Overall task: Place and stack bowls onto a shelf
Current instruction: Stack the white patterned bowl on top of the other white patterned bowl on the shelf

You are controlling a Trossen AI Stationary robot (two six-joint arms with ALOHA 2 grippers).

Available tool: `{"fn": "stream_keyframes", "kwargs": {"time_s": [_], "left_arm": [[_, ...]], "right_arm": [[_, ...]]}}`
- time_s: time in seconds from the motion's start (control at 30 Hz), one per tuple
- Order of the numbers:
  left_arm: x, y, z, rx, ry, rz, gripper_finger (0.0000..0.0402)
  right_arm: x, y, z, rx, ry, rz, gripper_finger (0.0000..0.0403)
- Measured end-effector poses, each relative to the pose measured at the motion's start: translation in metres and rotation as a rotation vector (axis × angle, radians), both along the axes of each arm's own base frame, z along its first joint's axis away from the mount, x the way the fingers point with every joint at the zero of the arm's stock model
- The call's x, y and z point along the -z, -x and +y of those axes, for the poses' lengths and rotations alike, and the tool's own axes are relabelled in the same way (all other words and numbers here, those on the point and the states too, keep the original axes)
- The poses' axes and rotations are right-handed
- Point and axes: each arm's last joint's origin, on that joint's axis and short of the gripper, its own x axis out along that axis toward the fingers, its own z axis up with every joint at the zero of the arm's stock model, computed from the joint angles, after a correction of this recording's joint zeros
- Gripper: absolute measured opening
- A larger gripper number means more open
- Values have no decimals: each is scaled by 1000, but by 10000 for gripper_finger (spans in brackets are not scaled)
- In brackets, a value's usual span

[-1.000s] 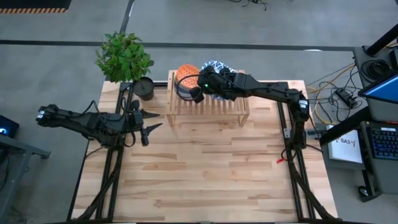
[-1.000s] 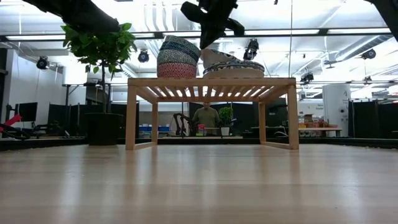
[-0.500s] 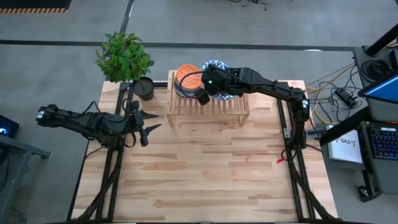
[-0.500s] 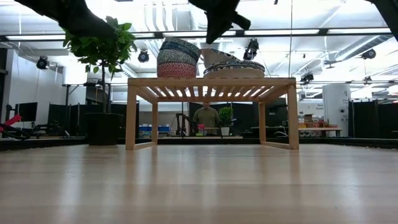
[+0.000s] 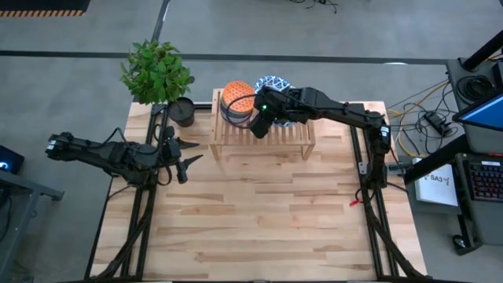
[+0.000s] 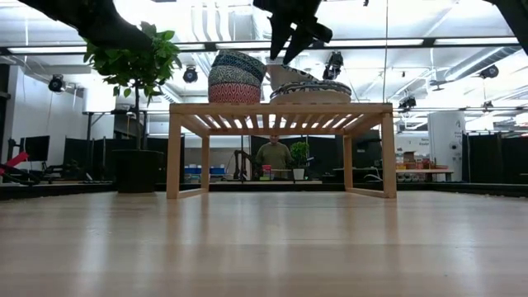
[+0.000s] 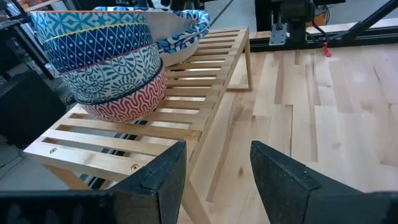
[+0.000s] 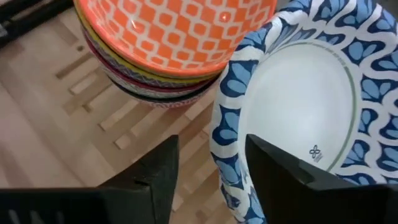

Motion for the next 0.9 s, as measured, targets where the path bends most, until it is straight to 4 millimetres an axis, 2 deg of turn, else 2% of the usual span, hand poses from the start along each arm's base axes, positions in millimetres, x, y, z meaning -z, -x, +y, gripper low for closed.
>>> {"fn": "stream_keyframes", "kwargs": {"time_s": [0.17,0.33,0.5,0.73,0.9], "left_arm": [[0,0,0,0,0,-1,162],[0,0,0,0,0,-1,162],[0,0,0,0,-1,3,162],[0,0,0,0,-1,5,162],[1,0,0,0,-2,7,162]], "right_arm": [[13,-8,0,22,57,63,180],[21,-13,-3,37,110,108,163],[20,-12,-3,44,121,110,120],[18,-12,-3,4,149,134,38],[12,-8,-2,-21,164,153,11]]}}
